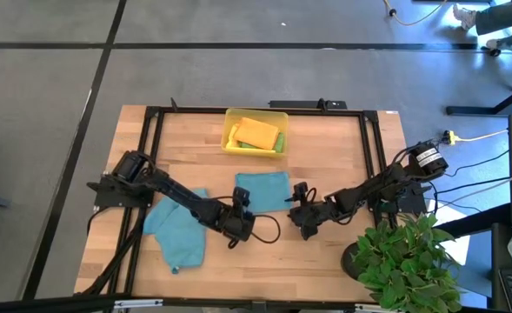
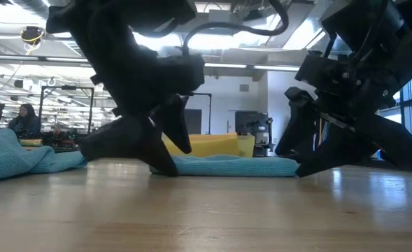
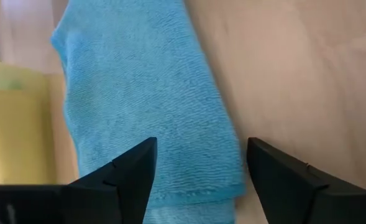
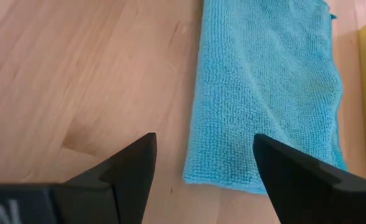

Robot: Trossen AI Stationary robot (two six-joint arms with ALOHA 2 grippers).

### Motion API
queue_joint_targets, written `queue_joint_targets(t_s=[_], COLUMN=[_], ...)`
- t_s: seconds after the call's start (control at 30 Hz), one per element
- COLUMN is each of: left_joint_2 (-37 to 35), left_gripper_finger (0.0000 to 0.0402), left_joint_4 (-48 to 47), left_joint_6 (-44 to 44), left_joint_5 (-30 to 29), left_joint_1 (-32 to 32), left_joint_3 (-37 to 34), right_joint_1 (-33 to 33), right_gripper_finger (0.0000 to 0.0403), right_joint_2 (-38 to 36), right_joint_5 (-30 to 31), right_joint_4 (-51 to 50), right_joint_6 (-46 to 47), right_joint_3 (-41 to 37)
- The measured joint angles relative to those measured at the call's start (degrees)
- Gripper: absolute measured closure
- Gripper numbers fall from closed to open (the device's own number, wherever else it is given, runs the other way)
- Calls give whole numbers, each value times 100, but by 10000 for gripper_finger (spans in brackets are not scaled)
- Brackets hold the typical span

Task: Fold microfiber towels
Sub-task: Put the blue towel into the yellow bin

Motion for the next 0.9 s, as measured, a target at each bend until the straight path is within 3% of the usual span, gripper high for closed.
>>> queue_joint_targets(t_s=[0.37,0.53,0.73,0.9], left_joint_2=[28,37,48,-5], left_gripper_finger=[231,296,391,400], left_joint_4=[-235,-287,-239,-189], left_joint_6=[13,76,9,-188], left_joint_5=[-305,-295,-253,11], left_joint_1=[40,43,45,142], left_joint_3=[-18,-34,-47,-45], right_joint_1=[19,24,95,125], right_gripper_finger=[135,135,135,135], right_joint_2=[0,0,0,0], right_joint_5=[10,19,451,511], right_joint_4=[21,23,113,281], right_joint_6=[135,134,-160,-326], right_joint_3=[0,0,0,0])
